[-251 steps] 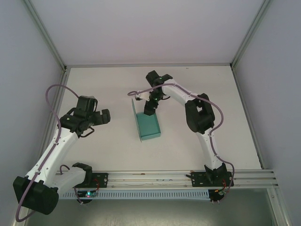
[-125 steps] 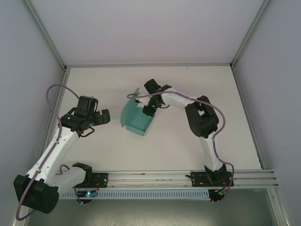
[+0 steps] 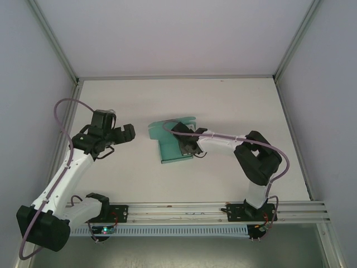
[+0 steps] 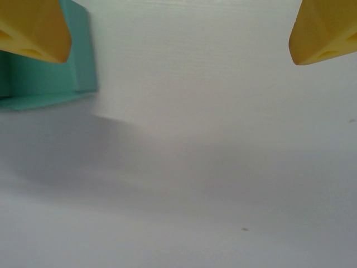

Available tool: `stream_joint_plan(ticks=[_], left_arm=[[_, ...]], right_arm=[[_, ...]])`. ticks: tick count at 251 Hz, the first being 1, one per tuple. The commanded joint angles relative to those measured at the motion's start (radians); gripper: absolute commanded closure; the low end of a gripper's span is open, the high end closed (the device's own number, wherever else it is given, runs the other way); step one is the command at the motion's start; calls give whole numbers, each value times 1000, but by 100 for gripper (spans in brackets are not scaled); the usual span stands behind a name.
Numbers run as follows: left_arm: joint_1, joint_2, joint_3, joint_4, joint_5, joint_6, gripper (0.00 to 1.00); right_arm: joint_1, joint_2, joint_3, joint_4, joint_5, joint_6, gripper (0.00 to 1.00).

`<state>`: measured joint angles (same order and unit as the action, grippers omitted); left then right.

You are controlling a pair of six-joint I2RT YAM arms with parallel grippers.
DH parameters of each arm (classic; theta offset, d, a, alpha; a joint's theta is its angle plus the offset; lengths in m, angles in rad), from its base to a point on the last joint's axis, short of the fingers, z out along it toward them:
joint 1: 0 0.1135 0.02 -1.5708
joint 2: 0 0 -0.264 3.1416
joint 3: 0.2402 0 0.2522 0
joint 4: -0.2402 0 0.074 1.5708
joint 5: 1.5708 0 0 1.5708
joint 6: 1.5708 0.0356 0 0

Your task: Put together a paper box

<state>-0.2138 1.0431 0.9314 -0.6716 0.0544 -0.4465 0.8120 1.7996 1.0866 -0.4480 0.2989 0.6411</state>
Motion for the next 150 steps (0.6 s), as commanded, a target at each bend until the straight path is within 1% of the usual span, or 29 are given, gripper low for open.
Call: stream_joint_plan(ticks=[1,6,16,27,37,46,54,62,74,85,97,115,130,140,150], left_arm=[[10,34,24,98,204,49,0],[10,40,23,107,229,57,0],[10,52,22,114,269,79,0],[10,65,25,121,303,98,0],[11,77,24,132,337,123,0],[10,88,26,140,370,153,0],[10,98,23,153,406,188,0],[10,108,15,170,452,233,0],[10,126,6,202,501,285,0],[10,146,14,216,528,338,0],[10,171,32,219,563,414,0],[11,219,93,166,592,516,0],[10,264,160,99,589,606,0],[10,296,198,59,590,657,0],[10,331,239,15,608,715,0]], right_arm=[[34,-76,-54,28,87,226,82],[43,-91,-61,41,92,224,78],[51,-119,-64,51,108,218,64],[48,-152,-62,44,126,210,54],[42,-184,-60,31,150,193,43],[33,-216,-59,18,177,164,37],[26,-248,-61,14,192,116,30],[18,-284,-71,20,198,54,18],[-7,-337,-94,68,161,-108,3],[-39,-392,-117,116,106,-268,2],[-80,-448,-143,177,-50,-501,2],[-147,-513,-166,196,-253,-778,2],[-198,-540,-158,176,-345,-926,1],[-249,-541,-142,148,-450,-1020,1],[-301,-531,-117,127,-548,-1077,1]])
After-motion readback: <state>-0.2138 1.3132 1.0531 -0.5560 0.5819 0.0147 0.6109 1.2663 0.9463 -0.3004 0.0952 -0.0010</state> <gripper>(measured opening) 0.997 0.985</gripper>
